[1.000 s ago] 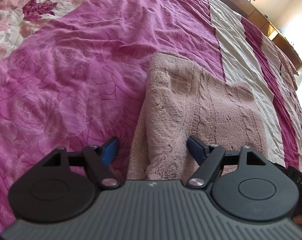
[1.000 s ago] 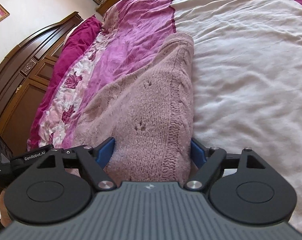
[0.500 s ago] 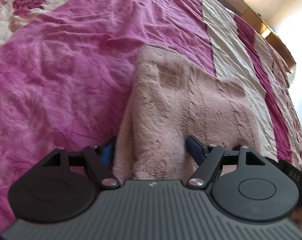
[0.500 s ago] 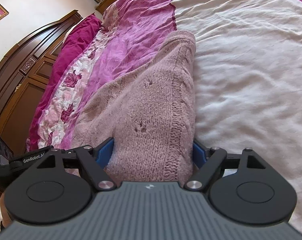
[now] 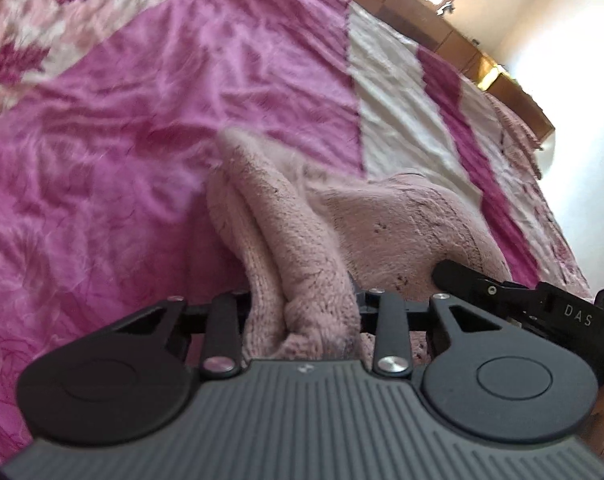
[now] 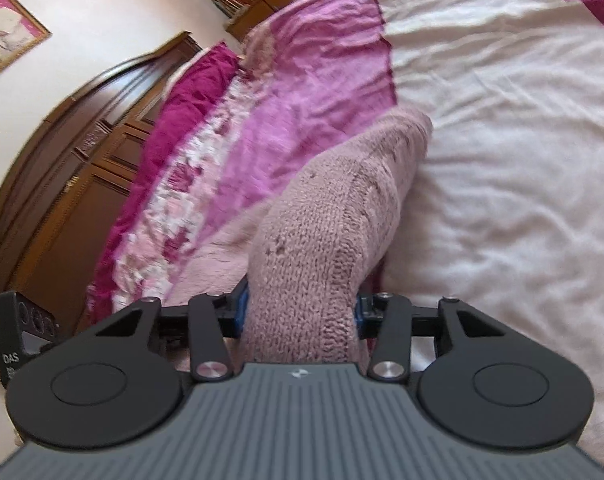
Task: Fold small clothes
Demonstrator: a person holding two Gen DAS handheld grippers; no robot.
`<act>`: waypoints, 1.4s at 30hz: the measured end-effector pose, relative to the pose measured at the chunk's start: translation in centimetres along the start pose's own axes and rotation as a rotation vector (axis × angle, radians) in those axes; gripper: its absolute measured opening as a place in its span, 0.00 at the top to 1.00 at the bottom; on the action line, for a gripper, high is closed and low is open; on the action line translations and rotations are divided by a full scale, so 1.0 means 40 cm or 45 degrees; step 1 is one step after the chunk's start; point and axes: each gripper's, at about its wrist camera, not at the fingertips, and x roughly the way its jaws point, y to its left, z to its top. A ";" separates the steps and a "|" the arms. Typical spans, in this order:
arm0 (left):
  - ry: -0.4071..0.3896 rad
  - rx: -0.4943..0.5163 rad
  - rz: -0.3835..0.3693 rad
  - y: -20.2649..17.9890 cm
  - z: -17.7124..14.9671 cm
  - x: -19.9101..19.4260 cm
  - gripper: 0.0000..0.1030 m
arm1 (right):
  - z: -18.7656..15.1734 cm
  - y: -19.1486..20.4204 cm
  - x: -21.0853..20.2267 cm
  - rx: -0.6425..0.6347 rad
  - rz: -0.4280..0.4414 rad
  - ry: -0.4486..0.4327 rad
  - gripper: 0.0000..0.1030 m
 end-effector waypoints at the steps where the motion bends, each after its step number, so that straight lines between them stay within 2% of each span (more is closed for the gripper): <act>1: -0.003 0.010 -0.011 -0.017 0.002 -0.006 0.67 | 0.007 0.008 -0.016 -0.021 -0.003 -0.011 0.52; 8: -0.022 0.097 -0.088 -0.139 -0.025 -0.024 0.67 | 0.033 0.007 -0.179 -0.083 -0.026 -0.097 0.52; 12: -0.015 0.174 -0.114 -0.199 -0.075 -0.021 0.67 | 0.005 -0.035 -0.266 -0.052 -0.053 -0.126 0.52; 15: 0.035 0.213 -0.112 -0.222 -0.118 0.008 0.67 | -0.034 -0.085 -0.314 -0.025 -0.096 -0.145 0.52; 19: 0.114 0.214 -0.039 -0.201 -0.172 0.052 0.65 | -0.092 -0.170 -0.316 0.076 -0.150 -0.106 0.51; 21: 0.151 0.176 -0.034 -0.178 -0.188 0.068 0.62 | -0.117 -0.205 -0.304 0.109 -0.180 -0.076 0.50; 24: 0.153 0.133 -0.050 -0.153 -0.194 0.068 0.60 | -0.152 -0.236 -0.285 0.130 -0.232 -0.054 0.46; 27: 0.158 0.135 -0.035 -0.151 -0.190 0.061 0.53 | -0.167 -0.249 -0.292 0.163 -0.227 -0.065 0.43; 29: 0.156 0.143 -0.006 -0.160 -0.187 0.058 0.47 | -0.171 -0.249 -0.298 0.161 -0.230 -0.066 0.42; 31: 0.157 0.149 0.062 -0.163 -0.191 0.053 0.34 | -0.174 -0.236 -0.305 0.151 -0.243 -0.073 0.39; 38: 0.164 0.136 0.140 -0.170 -0.199 0.008 0.32 | -0.193 -0.175 -0.360 0.046 -0.337 -0.090 0.34; 40: 0.165 0.166 0.184 -0.182 -0.206 -0.005 0.25 | -0.204 -0.157 -0.380 0.004 -0.361 -0.089 0.32; 42: 0.152 0.196 0.230 -0.195 -0.215 -0.018 0.24 | -0.217 -0.144 -0.400 -0.020 -0.372 -0.085 0.31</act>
